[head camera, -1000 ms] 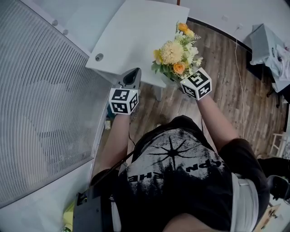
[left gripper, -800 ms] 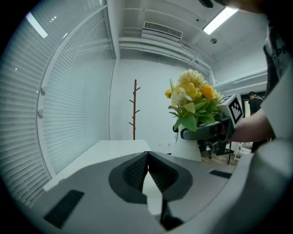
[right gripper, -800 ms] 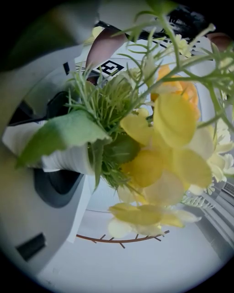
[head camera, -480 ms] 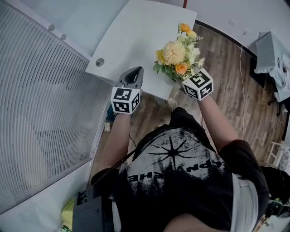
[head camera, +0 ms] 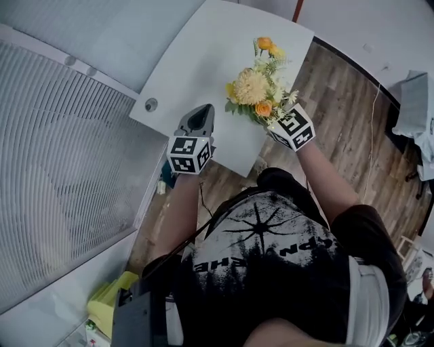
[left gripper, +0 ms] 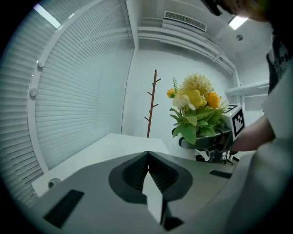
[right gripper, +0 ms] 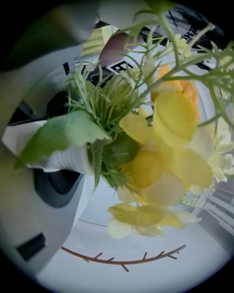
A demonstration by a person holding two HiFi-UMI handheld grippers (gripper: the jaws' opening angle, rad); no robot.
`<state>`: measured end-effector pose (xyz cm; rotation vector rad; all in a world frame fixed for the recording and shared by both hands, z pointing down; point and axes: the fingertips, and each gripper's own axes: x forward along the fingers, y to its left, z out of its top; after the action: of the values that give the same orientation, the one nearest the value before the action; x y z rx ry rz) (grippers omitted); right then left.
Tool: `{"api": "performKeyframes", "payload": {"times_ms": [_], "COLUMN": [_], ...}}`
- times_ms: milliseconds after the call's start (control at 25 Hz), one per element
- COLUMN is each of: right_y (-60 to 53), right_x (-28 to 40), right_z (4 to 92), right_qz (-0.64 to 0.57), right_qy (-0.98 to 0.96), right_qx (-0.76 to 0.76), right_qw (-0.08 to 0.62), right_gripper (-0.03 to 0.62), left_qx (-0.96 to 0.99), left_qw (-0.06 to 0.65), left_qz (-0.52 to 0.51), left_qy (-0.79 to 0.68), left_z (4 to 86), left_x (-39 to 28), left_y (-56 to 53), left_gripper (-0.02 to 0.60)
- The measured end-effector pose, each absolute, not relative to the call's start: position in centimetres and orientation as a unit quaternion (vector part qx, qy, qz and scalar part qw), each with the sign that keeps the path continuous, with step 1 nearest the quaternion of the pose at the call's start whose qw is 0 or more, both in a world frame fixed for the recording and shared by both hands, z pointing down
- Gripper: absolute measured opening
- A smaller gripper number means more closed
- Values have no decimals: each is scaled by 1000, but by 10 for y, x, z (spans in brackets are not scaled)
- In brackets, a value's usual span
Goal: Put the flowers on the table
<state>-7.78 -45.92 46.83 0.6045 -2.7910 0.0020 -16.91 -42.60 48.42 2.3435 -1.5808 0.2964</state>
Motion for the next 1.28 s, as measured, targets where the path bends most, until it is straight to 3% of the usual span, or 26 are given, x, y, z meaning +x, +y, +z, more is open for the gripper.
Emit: {"api": "performKeyframes", "payload": {"times_ms": [240, 1000, 1280], "right_y": [-502, -579, -579], "right_x": [-81, -122, -126], "right_z": [490, 522, 532], "right_qz": [16, 25, 25], "right_qy": [-973, -990, -988], "right_qx": [175, 124, 131], "right_qw": [146, 62, 73], "right_gripper": [250, 250, 250], "left_qx": [795, 758, 760], "left_qw": [173, 230, 234], "left_qz": [114, 136, 137], "left_qy": [-570, -595, -591], "left_z": [501, 559, 564], "left_x": [-167, -180, -184], "left_y": [-459, -500, -499], "left_gripper": [13, 13, 12]}}
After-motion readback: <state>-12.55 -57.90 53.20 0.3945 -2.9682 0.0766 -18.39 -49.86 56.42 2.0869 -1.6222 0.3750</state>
